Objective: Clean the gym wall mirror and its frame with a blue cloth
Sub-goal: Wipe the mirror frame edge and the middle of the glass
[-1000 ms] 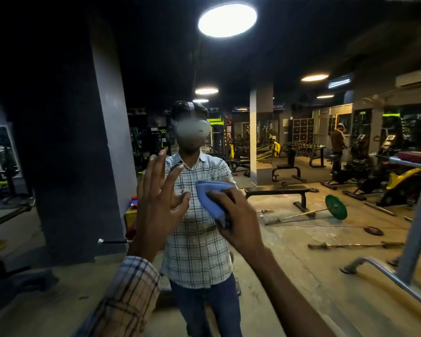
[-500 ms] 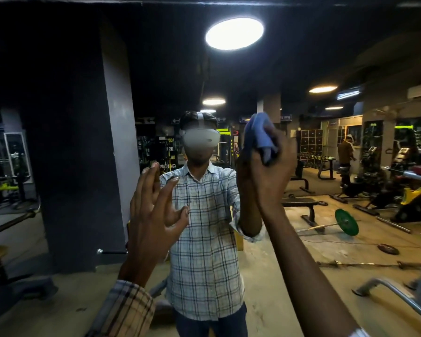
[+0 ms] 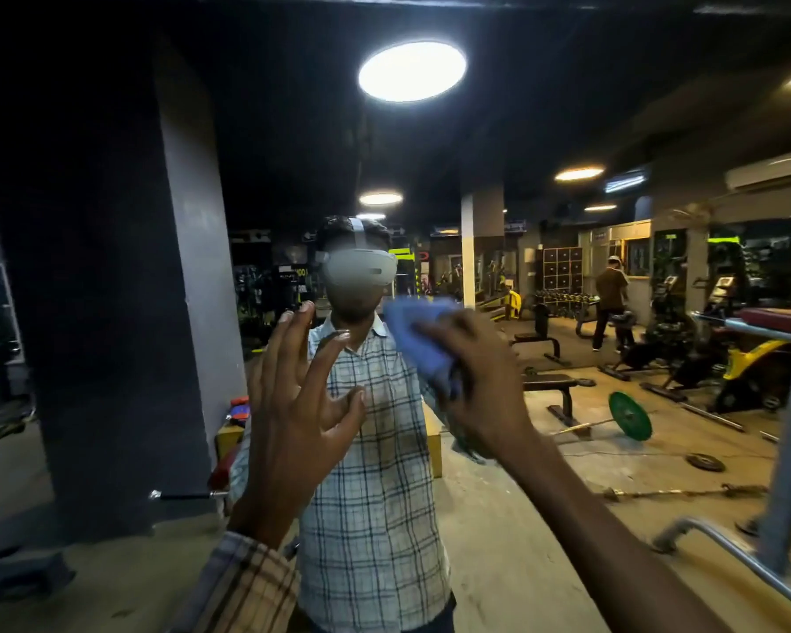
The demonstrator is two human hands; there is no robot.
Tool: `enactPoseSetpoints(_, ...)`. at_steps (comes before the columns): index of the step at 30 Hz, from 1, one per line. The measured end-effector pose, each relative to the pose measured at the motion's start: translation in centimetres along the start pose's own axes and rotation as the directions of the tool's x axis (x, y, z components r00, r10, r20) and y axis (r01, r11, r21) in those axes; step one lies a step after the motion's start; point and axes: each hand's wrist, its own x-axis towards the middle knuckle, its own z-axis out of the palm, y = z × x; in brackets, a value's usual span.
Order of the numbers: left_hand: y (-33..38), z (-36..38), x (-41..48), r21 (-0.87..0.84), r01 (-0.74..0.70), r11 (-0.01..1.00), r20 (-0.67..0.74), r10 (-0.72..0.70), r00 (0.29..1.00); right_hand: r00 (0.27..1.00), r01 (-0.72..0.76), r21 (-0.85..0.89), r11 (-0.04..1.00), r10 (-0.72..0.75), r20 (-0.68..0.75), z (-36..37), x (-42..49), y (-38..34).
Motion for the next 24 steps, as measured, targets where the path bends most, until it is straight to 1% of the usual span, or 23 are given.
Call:
enactPoseSetpoints(1,0.1,0.3,0.0,0.002,0.002,1.000,-0.004,-0.002,1.000,0.985,0.086,-0.006,0.996,-0.084,0.150,-0.2,-1.5,0.5)
enactPoseSetpoints(2,0.2,0.4,0.0,0.007,0.003,1.000,-0.009,-0.002,1.000,0.969,0.132,-0.022,0.991,-0.124,0.211,-1.0,-2.2,1.2)
enactPoseSetpoints(3,0.3,0.6,0.0,0.013,0.001,1.000,-0.014,-0.001,1.000,0.981,0.105,-0.044,0.994,-0.096,0.171,-1.8,-2.5,2.1)
enactPoseSetpoints(4,0.5,0.7,0.0,0.016,0.002,1.000,-0.018,-0.002,1.000,0.999,0.007,-0.051,0.999,-0.005,0.037,-2.7,-2.7,2.9)
enactPoseSetpoints(5,0.7,0.8,0.1,0.014,0.005,1.000,-0.021,-0.004,1.000,0.983,-0.121,-0.010,0.993,0.118,-0.141,-3.3,-2.9,3.4)
enactPoseSetpoints(6,0.9,0.8,0.1,0.011,0.006,1.000,-0.021,-0.005,1.000,0.934,-0.221,0.062,0.973,0.230,-0.273,-3.5,-3.3,3.5)
enactPoseSetpoints(7,1.2,1.0,0.2,0.010,0.004,1.000,-0.018,-0.004,1.000,0.900,-0.258,0.113,0.959,0.282,-0.332,-3.2,-3.9,3.2)
enactPoseSetpoints(8,1.7,1.3,0.2,0.010,0.001,1.000,-0.008,-0.001,1.000,0.915,-0.241,0.119,0.963,0.266,-0.302,-2.3,-4.8,2.7)
enactPoseSetpoints(10,2.8,2.0,0.0,-0.005,-0.010,1.000,0.015,0.011,1.000,0.988,-0.127,0.072,0.989,0.133,-0.083,-0.5,-7.3,2.1)
enactPoseSetpoints(11,3.3,2.5,-0.1,-0.020,-0.015,1.000,0.018,0.015,1.000,0.996,-0.086,0.059,0.995,0.087,-0.011,-0.1,-8.5,2.3)
enactPoseSetpoints(12,3.8,2.8,-0.2,-0.036,-0.014,0.999,0.019,0.015,1.000,0.995,-0.091,0.055,0.994,0.092,-0.023,-0.2,-9.4,2.7)
enactPoseSetpoints(13,4.3,3.2,-0.3,-0.046,-0.010,0.999,0.021,0.011,1.000,0.983,-0.147,0.076,0.986,0.154,-0.101,-0.5,-9.9,3.1)
enactPoseSetpoints(15,5.2,4.0,-0.6,-0.051,-0.006,0.999,0.030,0.008,1.000,0.897,-0.275,0.172,0.946,0.316,-0.308,-1.4,-10.1,3.8)
enactPoseSetpoints(16,5.6,4.4,-0.7,-0.051,-0.007,0.999,0.036,0.009,0.999,0.864,-0.306,0.207,0.929,0.363,-0.349,-1.6,-10.2,3.8)
enactPoseSetpoints(17,6.0,4.7,-0.8,-0.052,-0.009,0.999,0.039,0.011,0.999,0.868,-0.312,0.213,0.926,0.369,-0.332,-1.5,-10.2,3.5)
enactPoseSetpoints(19,6.8,5.3,-0.8,-0.055,-0.008,0.998,0.048,0.010,0.999,0.945,-0.253,0.134,0.958,0.275,-0.179,-1.1,-10.7,3.0)
enactPoseSetpoints(20,7.0,5.6,-0.9,-0.055,-0.005,0.998,0.052,0.007,0.999,0.968,-0.214,0.090,0.973,0.224,-0.117,-1.3,-10.9,3.3)
enactPoseSetpoints(21,7.2,5.8,-0.9,-0.054,-0.002,0.999,0.052,0.005,0.999,0.971,-0.202,0.070,0.977,0.209,-0.113,-1.8,-11.1,4.0)
enactPoseSetpoints(22,7.4,6.1,-1.0,-0.052,0.000,0.999,0.048,0.002,0.999,0.956,-0.225,0.080,0.971,0.236,-0.176,-2.5,-11.2,5.0)
enactPoseSetpoints(23,7.5,6.3,-1.1,-0.045,0.003,0.999,0.044,-0.001,0.999,0.914,-0.277,0.118,0.954,0.299,-0.274,-3.3,-11.1,6.0)
enactPoseSetpoints(24,7.6,6.6,-1.2,-0.031,0.004,1.000,0.042,-0.003,0.999,0.847,-0.333,0.166,0.928,0.372,-0.379,-3.9,-10.7,6.9)
